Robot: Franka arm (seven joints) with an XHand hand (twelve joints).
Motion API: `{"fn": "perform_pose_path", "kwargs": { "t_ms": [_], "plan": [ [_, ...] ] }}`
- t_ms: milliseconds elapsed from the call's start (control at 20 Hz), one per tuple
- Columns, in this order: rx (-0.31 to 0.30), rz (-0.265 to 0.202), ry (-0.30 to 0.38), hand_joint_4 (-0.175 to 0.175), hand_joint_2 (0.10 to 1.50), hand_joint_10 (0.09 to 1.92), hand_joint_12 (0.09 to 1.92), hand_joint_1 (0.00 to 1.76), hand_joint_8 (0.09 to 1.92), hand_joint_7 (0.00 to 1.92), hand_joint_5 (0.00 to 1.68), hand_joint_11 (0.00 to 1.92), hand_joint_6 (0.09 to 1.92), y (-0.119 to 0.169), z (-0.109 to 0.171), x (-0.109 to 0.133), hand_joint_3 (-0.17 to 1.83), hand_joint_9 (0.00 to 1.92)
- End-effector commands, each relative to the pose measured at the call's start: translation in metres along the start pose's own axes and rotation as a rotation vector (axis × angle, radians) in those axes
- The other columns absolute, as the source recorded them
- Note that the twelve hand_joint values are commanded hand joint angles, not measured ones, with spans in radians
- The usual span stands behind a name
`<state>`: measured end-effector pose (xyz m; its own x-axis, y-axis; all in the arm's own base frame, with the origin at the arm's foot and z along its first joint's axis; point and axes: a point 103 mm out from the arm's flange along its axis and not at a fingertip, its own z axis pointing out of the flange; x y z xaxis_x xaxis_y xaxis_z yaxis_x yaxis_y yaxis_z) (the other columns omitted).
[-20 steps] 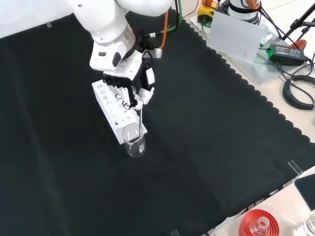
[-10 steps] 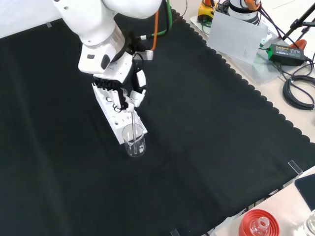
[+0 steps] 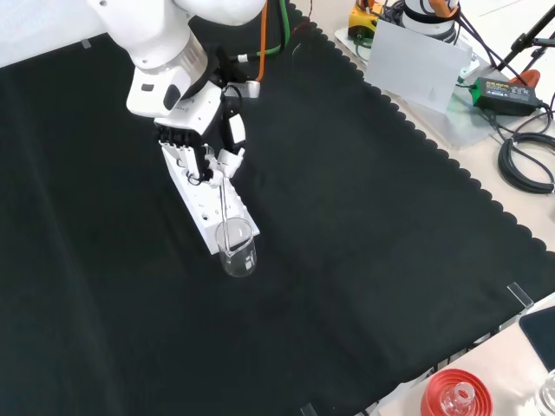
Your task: Stir in the beaker to the left of the white test tube rack with the glass rod.
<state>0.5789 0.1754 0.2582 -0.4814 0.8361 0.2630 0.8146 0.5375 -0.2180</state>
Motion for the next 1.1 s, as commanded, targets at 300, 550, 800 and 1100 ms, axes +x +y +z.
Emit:
{"fn": "perform_pose_path", "kwargs": {
  "t_ms": [300, 550, 800, 1100],
  "plan": [
    [-0.012, 0.029, -0.002, -0.175, 0.6, 0.58, 0.73, 1.32, 0.81, 1.36, 1.11, 1.6, 0.8, -0.021, -0.002, -0.014, 0.81, 1.69],
    [-0.006, 0.017, -0.013, -0.175, 0.6, 0.58, 0.73, 1.32, 0.81, 1.36, 1.11, 1.6, 0.8, -0.029, 0.005, 0.005, 0.81, 1.69],
    [0.0, 0.01, -0.008, -0.175, 0.6, 0.58, 0.73, 1.32, 0.81, 1.36, 1.11, 1.6, 0.8, -0.024, 0.004, 0.011, 0.81, 1.69],
    [0.0, 0.008, -0.018, -0.175, 0.6, 0.58, 0.73, 1.32, 0.81, 1.36, 1.11, 1.6, 0.8, -0.021, 0.005, 0.021, 0.81, 1.69]
  ]
}}
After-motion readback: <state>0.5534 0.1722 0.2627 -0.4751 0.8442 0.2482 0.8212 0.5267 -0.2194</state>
